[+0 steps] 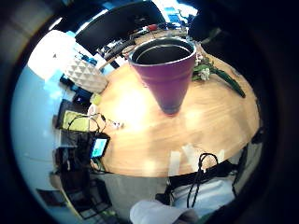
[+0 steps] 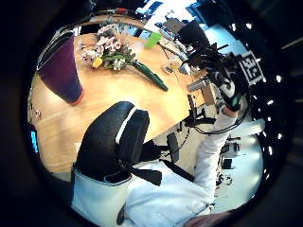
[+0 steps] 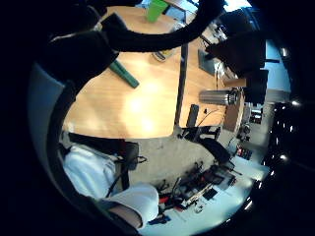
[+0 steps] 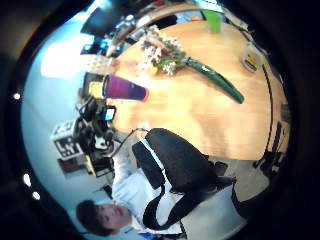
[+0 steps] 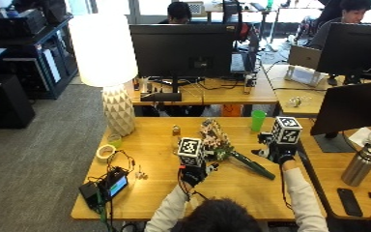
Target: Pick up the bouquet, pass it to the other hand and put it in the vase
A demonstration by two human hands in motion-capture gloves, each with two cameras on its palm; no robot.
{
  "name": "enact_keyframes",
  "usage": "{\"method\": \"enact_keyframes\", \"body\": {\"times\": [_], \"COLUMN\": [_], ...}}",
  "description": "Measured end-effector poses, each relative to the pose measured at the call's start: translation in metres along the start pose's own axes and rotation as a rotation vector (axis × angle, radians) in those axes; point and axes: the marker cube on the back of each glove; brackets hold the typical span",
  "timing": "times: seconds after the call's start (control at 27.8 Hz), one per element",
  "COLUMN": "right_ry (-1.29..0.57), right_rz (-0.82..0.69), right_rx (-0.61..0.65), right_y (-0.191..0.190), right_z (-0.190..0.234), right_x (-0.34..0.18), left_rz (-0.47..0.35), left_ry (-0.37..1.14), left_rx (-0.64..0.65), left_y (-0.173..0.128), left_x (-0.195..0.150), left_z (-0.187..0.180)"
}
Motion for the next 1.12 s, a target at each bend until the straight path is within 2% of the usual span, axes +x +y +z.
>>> {"method": "enact_keyframes", "body": {"times": [0.18, 0.29, 0.58, 0.72, 0.83, 1.01, 1.12], "right_ry": [-0.044, -0.095, -0.083, -0.086, -0.068, 0.036, 0.106], "right_rz": [0.144, 0.225, 0.328, 0.31, 0.307, 0.297, 0.28], "right_rx": [-0.045, -0.142, -0.367, -0.444, -0.37, -0.031, 0.113], "right_y": [-0.039, -0.027, -0.038, -0.036, -0.04, -0.054, -0.058], "right_z": [0.009, 0.018, 0.116, 0.151, 0.166, 0.166, 0.161], "right_x": [0.026, 0.015, 0.017, 0.014, 0.014, 0.012, 0.012], "left_rz": [0.049, 0.07, 0.091, 0.093, 0.087, 0.085, 0.077], "left_ry": [-0.008, 0.002, -0.009, -0.016, -0.016, -0.024, -0.021], "left_rx": [0.01, -0.007, -0.096, -0.113, -0.128, -0.181, -0.225], "left_y": [0.004, 0.01, 0.018, 0.015, 0.012, 0.004, -0.003], "left_x": [0.008, 0.011, 0.01, 0.009, 0.011, 0.016, 0.018], "left_z": [-0.005, -0.005, 0.008, 0.014, 0.015, 0.02, 0.022]}}
